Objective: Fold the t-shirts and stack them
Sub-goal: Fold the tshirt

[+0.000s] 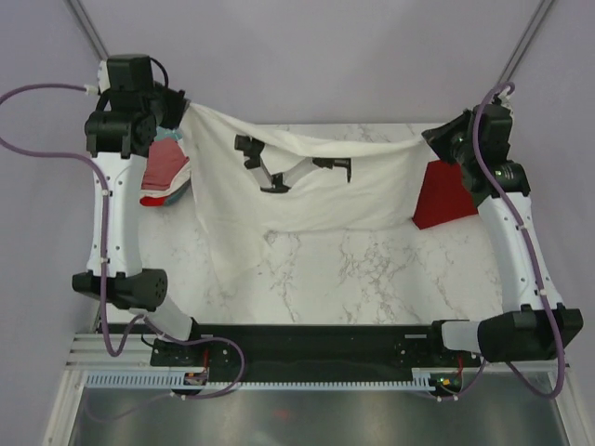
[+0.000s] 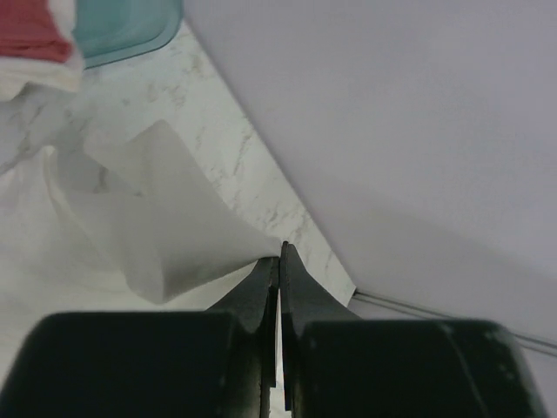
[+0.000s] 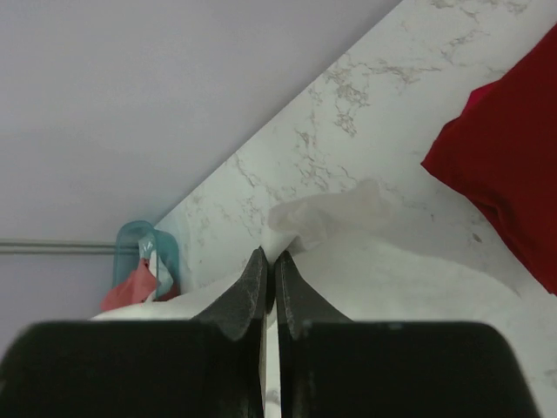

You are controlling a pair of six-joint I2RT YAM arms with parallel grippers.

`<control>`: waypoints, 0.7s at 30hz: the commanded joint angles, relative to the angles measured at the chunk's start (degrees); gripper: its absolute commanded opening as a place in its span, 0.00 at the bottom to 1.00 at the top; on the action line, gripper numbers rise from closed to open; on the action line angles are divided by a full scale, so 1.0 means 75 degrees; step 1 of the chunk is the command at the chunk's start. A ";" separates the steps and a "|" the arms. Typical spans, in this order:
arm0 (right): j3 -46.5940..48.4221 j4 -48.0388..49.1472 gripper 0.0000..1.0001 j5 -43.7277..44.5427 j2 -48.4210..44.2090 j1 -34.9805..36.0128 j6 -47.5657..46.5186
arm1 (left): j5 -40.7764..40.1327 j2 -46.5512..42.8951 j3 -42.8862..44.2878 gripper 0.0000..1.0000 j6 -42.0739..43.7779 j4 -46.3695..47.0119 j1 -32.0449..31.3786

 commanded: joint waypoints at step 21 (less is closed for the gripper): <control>-0.1421 0.2743 0.00 -0.1548 0.1854 -0.0162 0.0584 | 0.1248 -0.0672 -0.3480 0.02 0.1051 0.3576 0.0848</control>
